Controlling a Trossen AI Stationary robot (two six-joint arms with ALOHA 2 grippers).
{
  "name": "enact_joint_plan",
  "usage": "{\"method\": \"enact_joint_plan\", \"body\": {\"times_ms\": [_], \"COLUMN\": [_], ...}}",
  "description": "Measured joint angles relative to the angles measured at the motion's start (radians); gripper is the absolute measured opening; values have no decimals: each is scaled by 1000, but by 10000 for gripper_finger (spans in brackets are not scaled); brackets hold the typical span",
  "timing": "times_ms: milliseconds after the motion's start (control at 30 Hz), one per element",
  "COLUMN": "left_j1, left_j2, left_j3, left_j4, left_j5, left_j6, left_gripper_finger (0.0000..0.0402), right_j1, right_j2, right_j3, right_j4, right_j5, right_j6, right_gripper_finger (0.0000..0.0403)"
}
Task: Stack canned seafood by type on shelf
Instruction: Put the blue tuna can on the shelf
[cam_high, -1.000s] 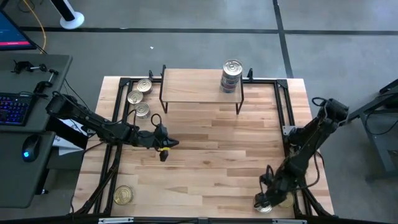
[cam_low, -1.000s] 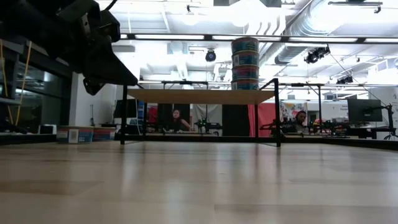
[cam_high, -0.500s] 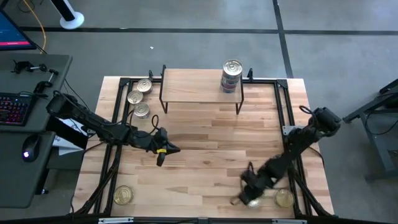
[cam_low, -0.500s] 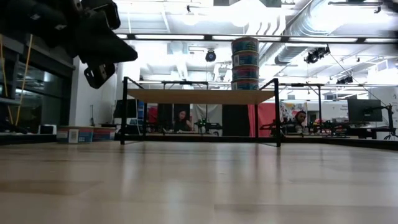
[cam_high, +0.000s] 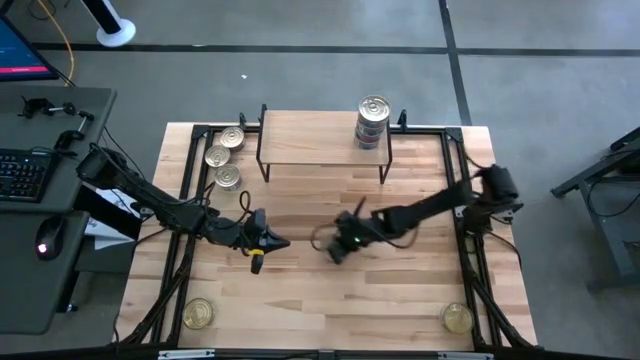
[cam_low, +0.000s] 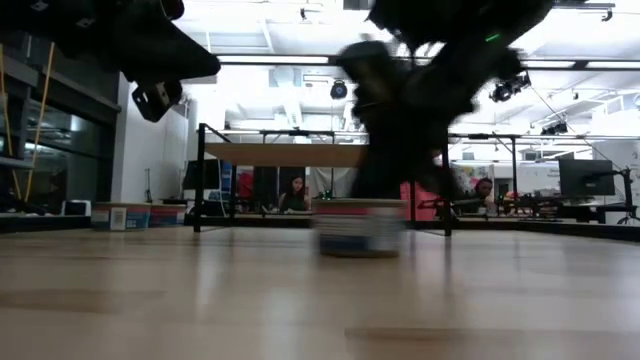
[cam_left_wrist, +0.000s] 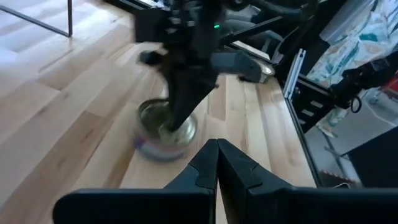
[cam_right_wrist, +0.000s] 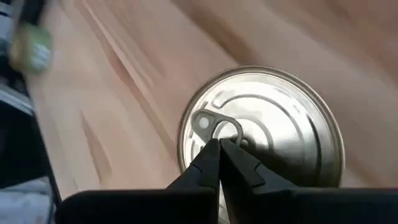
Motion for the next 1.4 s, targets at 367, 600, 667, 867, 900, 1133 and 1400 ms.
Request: {"method": "enact_joint_plan", "body": {"times_ms": [367,600,667,867,900,1133,1400], "left_j1": [48,122,140,168,167,150,126], "left_j2": [31,227,284,346,346,351,352], "left_j3": [0,128,178,231,231,232,207], "left_j4": [-9,-242,-331,-380,-380,-429,-426], "left_j5": [-11,46,47,36,37,45,16], "left_j6": [246,381,399,381,381,389,317], "left_gripper_finger": [0,0,0,0,0,0,0], "right_j1": [-36,-18,-27,-53,-53,-39,-26], "right_j2": [5,8,29,117,129,161,152], "right_j3": [290,230,213,212,212,211,281], "right_j4": [-333,-467,-427,-311,-286,-183,-211], "right_j5": [-88,-35,-14,14,9,38,43], "right_j6": [-366,-399,-394,-397,-398,-377,-426], "right_gripper_finger": [0,0,0,0,0,0,0]}}
